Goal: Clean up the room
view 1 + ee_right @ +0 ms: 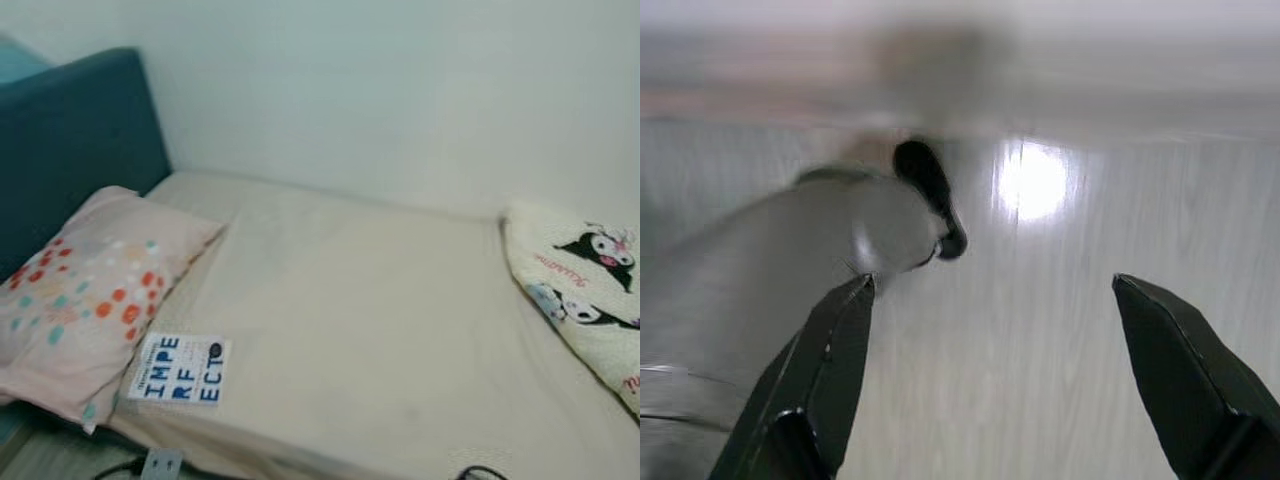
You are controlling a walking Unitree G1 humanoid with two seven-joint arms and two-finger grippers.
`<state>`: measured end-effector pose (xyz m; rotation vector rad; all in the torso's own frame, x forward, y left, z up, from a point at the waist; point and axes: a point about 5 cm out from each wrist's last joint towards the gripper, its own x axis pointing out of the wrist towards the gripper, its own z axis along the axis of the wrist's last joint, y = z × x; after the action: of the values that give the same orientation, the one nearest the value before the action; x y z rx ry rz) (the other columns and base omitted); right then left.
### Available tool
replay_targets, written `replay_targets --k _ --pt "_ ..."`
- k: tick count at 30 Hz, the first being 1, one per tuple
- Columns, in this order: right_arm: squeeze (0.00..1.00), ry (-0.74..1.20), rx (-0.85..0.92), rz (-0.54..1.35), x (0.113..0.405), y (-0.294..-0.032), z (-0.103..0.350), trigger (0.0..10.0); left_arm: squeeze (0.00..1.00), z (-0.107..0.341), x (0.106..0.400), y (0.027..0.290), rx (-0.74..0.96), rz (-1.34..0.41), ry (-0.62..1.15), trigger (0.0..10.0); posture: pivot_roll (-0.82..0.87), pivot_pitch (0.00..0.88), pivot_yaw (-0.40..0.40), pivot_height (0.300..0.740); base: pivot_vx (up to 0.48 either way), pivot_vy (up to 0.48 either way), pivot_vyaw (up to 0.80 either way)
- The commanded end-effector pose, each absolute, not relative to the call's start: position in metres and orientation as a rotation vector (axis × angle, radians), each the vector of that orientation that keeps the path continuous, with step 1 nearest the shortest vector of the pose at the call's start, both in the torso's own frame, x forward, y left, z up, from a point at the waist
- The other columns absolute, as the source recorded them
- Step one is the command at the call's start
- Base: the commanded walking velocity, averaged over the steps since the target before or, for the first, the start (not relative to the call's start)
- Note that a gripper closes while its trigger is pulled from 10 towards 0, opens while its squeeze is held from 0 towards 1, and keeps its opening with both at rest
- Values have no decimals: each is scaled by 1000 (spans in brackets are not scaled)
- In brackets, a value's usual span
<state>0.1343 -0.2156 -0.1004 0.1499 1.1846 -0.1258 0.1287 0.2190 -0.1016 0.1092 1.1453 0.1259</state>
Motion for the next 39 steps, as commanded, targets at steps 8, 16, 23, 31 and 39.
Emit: replay_targets --k 8,16,23,31,39 --pt "0 1207 145 -134 129 -217 -102 10000 0 -102 135 207 115 87 1133 10000 -129 0 -17 740 0 0 -754" --pt "0 1212 145 -132 127 -214 -103 10000 0 -101 141 200 114 80 1129 10000 -130 0 -17 740 0 0 -756" --pt "0 1208 147 -146 125 -215 -104 10000 0 -100 146 196 105 77 1124 10000 -129 0 -17 740 0 0 -540" --pt "0 1204 147 -151 123 -222 -103 10000 0 -100 145 197 93 82 1128 10000 -129 0 -16 740 0 0 0" --pt "0 1208 154 -150 120 -219 -104 10000 0 -102 128 221 138 90 1167 10000 -128 0 -14 740 0 0 0"
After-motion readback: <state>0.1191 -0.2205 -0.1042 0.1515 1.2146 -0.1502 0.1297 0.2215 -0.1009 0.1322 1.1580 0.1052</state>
